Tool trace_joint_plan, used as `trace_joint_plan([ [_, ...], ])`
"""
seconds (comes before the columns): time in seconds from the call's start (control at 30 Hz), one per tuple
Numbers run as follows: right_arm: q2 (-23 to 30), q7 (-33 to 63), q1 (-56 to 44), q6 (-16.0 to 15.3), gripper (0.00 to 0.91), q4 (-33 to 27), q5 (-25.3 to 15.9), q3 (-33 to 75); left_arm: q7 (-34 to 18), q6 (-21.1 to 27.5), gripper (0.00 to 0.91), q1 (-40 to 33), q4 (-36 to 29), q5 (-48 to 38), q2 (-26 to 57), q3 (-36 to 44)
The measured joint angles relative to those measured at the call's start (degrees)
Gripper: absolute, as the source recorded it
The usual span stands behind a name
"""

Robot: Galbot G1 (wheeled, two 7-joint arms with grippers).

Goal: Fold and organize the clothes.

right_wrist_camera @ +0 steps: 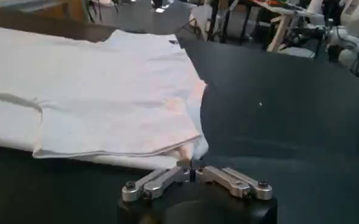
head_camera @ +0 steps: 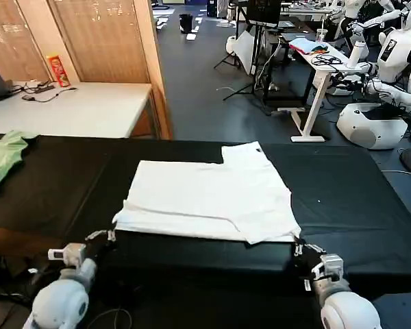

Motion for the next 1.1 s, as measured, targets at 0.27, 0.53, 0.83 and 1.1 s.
trace_joint_plan([
  [0.27, 0.89, 0.20, -4.87, -3.85, 0.878, 4.63, -3.06, -0.09, -0.30, 0.63, 0.878, 7.72, -4.18, -0.52, 0.21, -1.88],
  [0.53, 0.57, -0.18, -8.90, -1.02, 0.878, 10.33, 0.83, 2.69, -1.64, 4.26, 0.878, 11.56, -7.82, -0.29, -0.28, -3.99],
  [0.83, -4.29, 0.18, 8.62, 5.62, 0.878, 0.87, 5.57, 2.56, -4.95, 3.90, 0.878, 5.88, -10.17, -3.94, -1.50, -4.89],
  [1.1, -7.10, 1.46, 31.86, 5.38, 0.878, -16.73, 8.69, -5.77, -4.56, 6.03, 0.878, -14.97, -0.23, -11.25, 0.54, 0.90],
])
